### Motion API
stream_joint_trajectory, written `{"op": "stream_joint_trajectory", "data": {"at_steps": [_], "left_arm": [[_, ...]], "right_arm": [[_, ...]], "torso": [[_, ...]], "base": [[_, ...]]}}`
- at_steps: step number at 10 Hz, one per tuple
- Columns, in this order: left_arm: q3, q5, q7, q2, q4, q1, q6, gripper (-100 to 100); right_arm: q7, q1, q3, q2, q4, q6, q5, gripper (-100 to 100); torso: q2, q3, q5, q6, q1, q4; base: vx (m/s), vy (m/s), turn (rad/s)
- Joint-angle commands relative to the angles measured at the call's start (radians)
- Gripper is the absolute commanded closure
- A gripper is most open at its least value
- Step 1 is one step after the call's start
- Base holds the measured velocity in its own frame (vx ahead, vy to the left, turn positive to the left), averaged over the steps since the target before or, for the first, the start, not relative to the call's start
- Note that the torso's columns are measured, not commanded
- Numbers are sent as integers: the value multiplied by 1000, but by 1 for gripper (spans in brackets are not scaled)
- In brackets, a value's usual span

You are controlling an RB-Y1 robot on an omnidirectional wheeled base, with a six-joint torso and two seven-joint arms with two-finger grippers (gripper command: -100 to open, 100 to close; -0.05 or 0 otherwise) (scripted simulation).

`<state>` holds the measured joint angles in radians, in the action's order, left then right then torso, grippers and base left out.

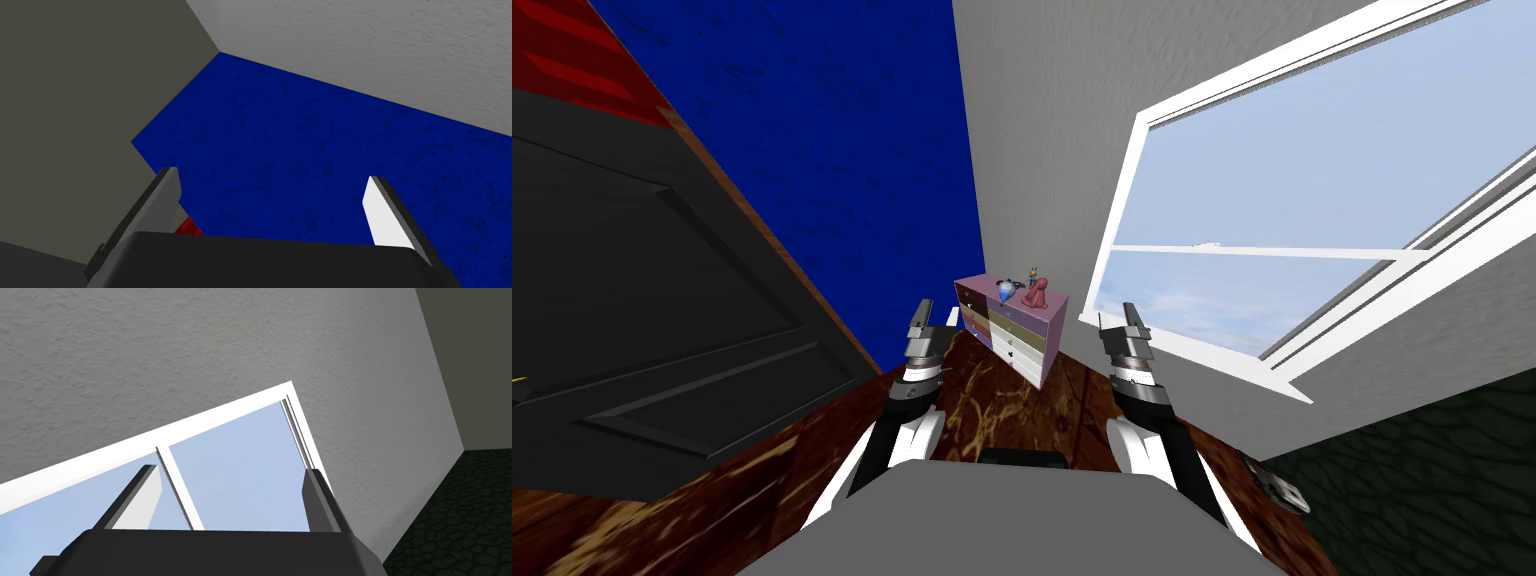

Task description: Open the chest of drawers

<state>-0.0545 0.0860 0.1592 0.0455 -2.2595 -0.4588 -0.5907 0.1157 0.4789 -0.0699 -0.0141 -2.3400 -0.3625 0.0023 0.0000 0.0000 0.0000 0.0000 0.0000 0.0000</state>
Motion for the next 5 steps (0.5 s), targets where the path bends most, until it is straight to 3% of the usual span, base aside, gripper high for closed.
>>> {"op": "stream_joint_trajectory", "data": {"at_steps": [1, 5], "left_arm": [[0, 0, 0, 0, 0, 0, 0, 0], [0, 0, 0, 0, 0, 0, 0, 0]], "right_arm": [[0, 0, 0, 0, 0, 0, 0, 0], [0, 0, 0, 0, 0, 0, 0, 0]], "torso": [[40, -82, 0, 0, 0, 41], [322, -644, 0, 0, 0, 322]], "base": [[0, 0, 0], [0, 0, 0]]}}
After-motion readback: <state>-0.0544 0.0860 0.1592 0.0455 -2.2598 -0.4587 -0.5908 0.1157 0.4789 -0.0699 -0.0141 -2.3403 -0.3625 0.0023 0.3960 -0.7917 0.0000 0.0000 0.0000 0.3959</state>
